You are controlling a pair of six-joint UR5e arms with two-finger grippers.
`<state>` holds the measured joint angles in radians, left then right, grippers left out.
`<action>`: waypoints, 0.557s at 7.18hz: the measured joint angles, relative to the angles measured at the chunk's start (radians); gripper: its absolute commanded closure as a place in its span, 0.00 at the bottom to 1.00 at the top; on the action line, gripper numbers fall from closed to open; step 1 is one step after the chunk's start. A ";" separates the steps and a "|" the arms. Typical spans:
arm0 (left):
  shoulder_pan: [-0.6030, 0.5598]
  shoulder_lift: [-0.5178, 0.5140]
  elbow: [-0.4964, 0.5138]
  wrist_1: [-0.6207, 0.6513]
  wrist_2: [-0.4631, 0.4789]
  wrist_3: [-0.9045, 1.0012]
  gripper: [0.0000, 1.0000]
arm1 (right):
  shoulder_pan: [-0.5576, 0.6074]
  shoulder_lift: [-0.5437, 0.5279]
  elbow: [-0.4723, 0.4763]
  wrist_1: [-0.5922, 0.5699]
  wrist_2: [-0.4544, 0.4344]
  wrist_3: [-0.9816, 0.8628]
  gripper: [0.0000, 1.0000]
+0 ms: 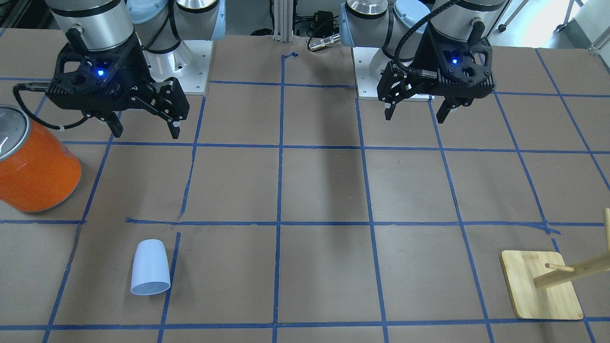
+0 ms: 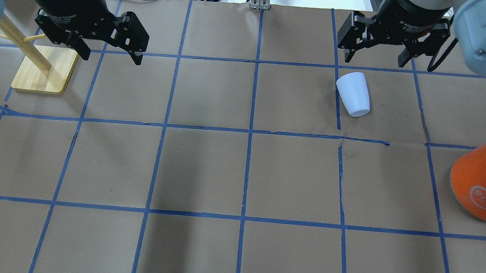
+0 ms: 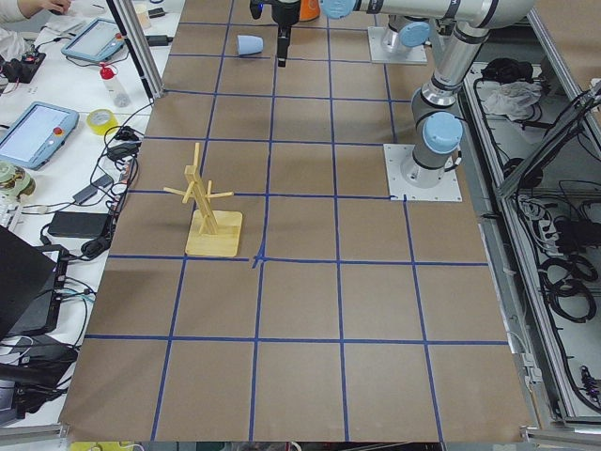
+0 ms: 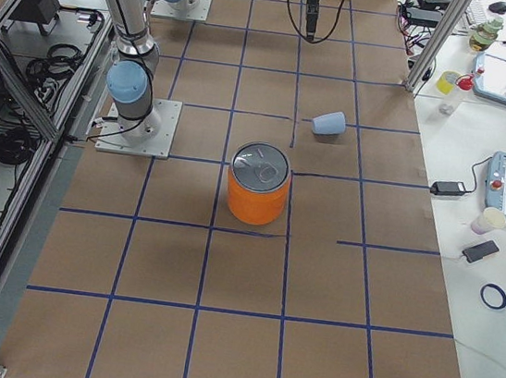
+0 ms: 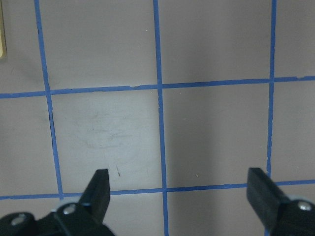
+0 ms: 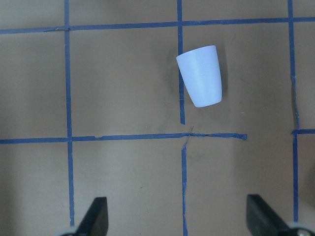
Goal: Flip cup
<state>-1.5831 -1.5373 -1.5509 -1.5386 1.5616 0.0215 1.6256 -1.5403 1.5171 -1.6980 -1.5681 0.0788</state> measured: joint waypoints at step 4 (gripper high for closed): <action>0.000 -0.001 0.000 0.000 0.000 0.000 0.00 | -0.009 0.003 -0.001 0.003 -0.001 -0.002 0.00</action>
<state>-1.5826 -1.5384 -1.5508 -1.5382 1.5616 0.0215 1.6163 -1.5374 1.5163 -1.6953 -1.5692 0.0768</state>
